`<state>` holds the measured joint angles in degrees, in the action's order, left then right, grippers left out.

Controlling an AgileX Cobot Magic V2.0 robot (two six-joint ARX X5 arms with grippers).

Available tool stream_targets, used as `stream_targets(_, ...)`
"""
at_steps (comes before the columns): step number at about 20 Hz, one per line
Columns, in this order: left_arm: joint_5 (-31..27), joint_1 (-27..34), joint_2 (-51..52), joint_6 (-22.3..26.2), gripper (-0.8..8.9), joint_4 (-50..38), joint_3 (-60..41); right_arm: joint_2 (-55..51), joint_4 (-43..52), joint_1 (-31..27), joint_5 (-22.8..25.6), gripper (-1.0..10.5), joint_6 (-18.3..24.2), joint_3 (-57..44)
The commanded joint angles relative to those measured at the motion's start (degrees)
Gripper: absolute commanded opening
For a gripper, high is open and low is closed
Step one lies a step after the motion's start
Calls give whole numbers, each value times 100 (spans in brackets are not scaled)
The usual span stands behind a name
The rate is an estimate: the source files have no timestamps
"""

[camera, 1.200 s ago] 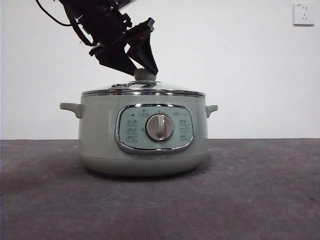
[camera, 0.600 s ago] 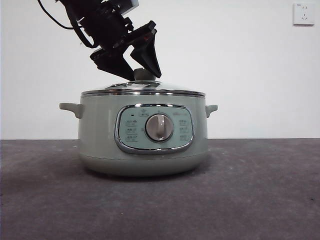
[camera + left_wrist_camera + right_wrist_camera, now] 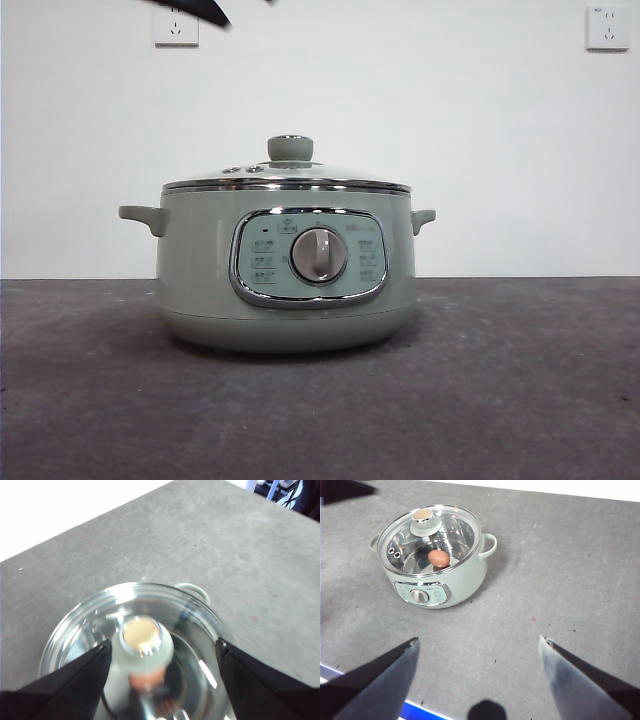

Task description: Pick up the egg,open the lid,put the egg in the pot,close the lid

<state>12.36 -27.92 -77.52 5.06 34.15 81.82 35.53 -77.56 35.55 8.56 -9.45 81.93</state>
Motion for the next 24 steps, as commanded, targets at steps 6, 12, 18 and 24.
stream_targets(6,730,-15,1484,-315,345,1912,-28,-9,-129,2,-225,406,216,-57)
stream_targets(12,780,-15,1834,-358,345,2205,-28,-9,-129,2,-258,406,216,-57)
stream_targets(18,778,-15,1827,-356,54,2210,-28,-9,-129,2,-256,122,216,-57)
stream_targets(24,767,-15,1827,-354,-6,2184,-28,-9,-129,2,-199,0,184,-57)
